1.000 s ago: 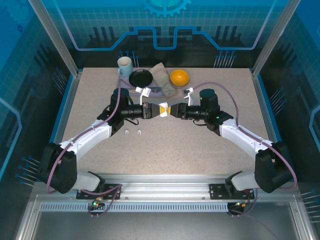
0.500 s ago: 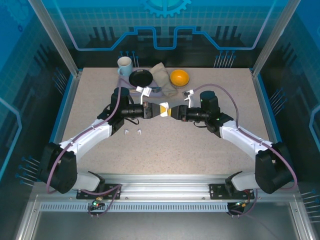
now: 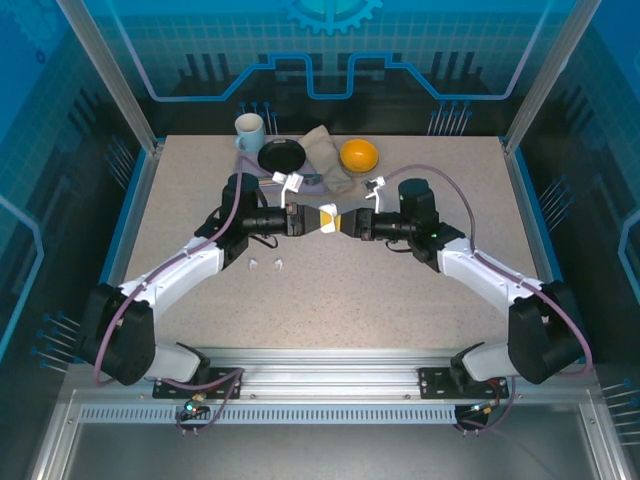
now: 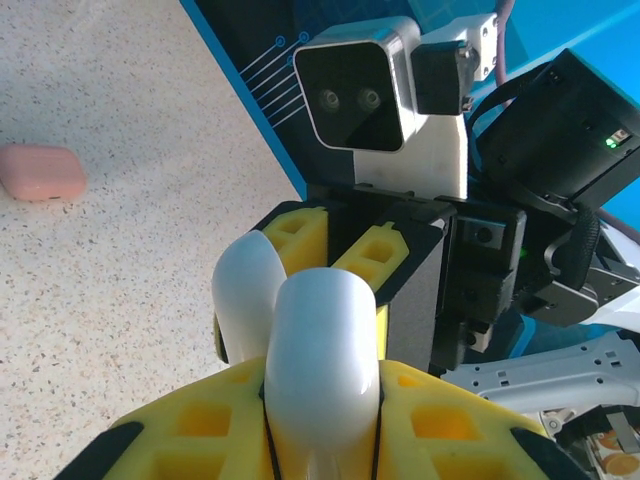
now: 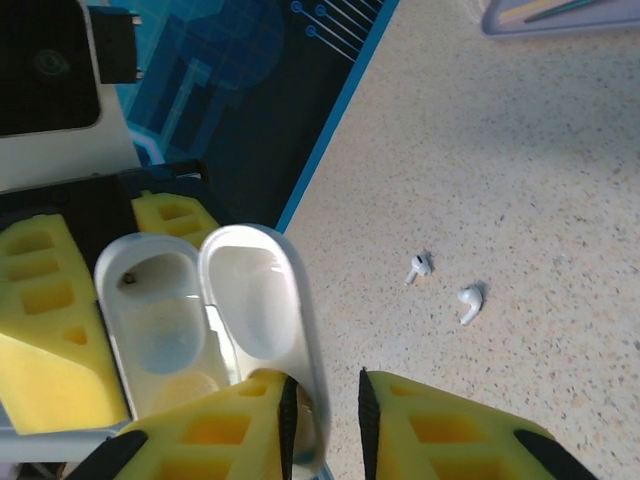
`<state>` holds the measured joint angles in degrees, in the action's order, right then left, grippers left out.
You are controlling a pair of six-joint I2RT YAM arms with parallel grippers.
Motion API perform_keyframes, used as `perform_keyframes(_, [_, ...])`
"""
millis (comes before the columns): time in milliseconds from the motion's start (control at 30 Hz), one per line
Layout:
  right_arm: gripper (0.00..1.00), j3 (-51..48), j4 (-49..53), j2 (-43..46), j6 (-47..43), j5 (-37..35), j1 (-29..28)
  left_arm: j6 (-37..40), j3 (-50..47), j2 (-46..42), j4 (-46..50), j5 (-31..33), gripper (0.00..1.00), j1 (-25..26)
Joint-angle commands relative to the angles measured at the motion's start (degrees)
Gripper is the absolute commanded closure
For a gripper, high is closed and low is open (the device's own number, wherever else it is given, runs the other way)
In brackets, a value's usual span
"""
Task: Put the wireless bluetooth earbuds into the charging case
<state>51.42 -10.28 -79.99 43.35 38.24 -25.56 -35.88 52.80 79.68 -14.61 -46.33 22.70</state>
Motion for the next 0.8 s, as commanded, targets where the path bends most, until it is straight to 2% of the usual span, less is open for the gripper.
perform_keyframes(0, [0.8,3.03,-0.3,-1.24,-1.05,1.88,-0.27,0.55,1.87,0.3,-1.87,-2.63,1.0,0.16])
perform_keyframes(133, [0.92,3.94,1.32,-1.36,-2.01,1.92,-0.28,0.76,1.48,0.22,-1.56,-2.47,0.99,0.18])
perform_keyframes(200, [1.0,4.36,2.61,-1.14,-2.61,1.67,-0.15,1.03,1.05,0.04,-1.68,-1.86,0.88,0.23])
perform_keyframes(267, [1.0,4.71,3.95,-0.88,-3.37,1.33,-0.02,1.25,0.52,-0.18,-1.82,-0.97,0.78,0.16])
perform_keyframes(433, [1.0,6.31,11.32,-0.01,-7.13,-0.99,0.89,1.98,-0.76,-1.22,-1.93,2.21,0.39,0.0])
perform_keyframes(500, [1.0,7.53,15.37,0.09,-9.46,-1.99,1.54,2.65,-0.87,-2.03,-1.19,3.12,0.28,-0.37])
perform_keyframes(633, [1.0,11.31,24.69,-0.23,-16.22,-4.07,2.4,5.64,0.47,-3.55,2.78,3.89,0.11,-2.26])
perform_keyframes(767, [1.0,18.25,37.05,-1.47,-28.15,-8.32,2.12,14.92,6.72,-2.53,16.35,2.8,0.09,-3.34])
